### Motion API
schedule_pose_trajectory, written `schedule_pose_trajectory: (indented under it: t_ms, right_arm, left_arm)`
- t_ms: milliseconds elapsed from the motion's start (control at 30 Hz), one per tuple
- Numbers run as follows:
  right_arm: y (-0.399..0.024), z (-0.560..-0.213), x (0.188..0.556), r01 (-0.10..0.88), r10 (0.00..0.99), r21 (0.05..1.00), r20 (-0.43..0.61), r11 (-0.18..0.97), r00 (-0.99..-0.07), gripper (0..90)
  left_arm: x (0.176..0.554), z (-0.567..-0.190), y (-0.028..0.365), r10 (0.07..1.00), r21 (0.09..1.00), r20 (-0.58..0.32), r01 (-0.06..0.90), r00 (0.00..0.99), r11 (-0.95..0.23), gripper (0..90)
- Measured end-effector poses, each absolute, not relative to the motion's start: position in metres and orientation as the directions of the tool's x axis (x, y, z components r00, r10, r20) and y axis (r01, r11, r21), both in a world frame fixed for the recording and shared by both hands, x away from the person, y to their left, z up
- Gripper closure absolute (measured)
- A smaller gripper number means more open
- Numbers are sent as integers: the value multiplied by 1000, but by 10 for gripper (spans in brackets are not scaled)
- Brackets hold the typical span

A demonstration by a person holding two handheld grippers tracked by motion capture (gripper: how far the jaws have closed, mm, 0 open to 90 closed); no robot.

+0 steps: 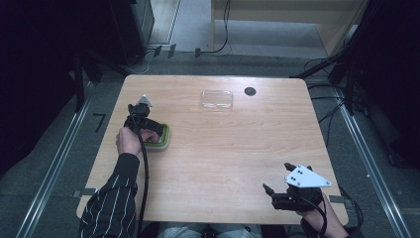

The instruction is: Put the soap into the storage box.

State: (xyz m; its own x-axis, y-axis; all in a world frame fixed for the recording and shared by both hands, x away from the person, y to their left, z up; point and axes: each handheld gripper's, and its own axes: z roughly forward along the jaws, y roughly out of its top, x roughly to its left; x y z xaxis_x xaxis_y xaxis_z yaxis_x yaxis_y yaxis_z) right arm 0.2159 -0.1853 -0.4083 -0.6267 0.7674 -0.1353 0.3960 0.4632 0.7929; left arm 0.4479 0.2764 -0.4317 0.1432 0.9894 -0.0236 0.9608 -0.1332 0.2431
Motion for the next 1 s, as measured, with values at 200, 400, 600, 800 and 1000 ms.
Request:
schedule_pose_trajectory:
  t_ms: [200,400,600,800,1000]
  right_arm:
    - [-185,-408,216,396,767,792,-136,464,-627,138]
    - [-185,-408,216,402,771,792,-132,460,-623,139]
    - [-186,-408,215,400,770,792,-134,461,-623,138]
    - [-186,-408,216,396,768,792,-138,464,-625,138]
    - [-186,-408,215,396,768,792,-139,465,-625,138]
  left_arm:
    - [449,-432,275,990,251,-15,959,139,-130,138]
    - [450,-433,272,990,257,-1,957,139,-134,138]
    - [451,-434,274,992,255,2,960,122,-119,137]
    - [452,-438,278,995,243,-4,965,103,-99,137]
    - [453,-439,279,995,239,-9,967,96,-91,136]
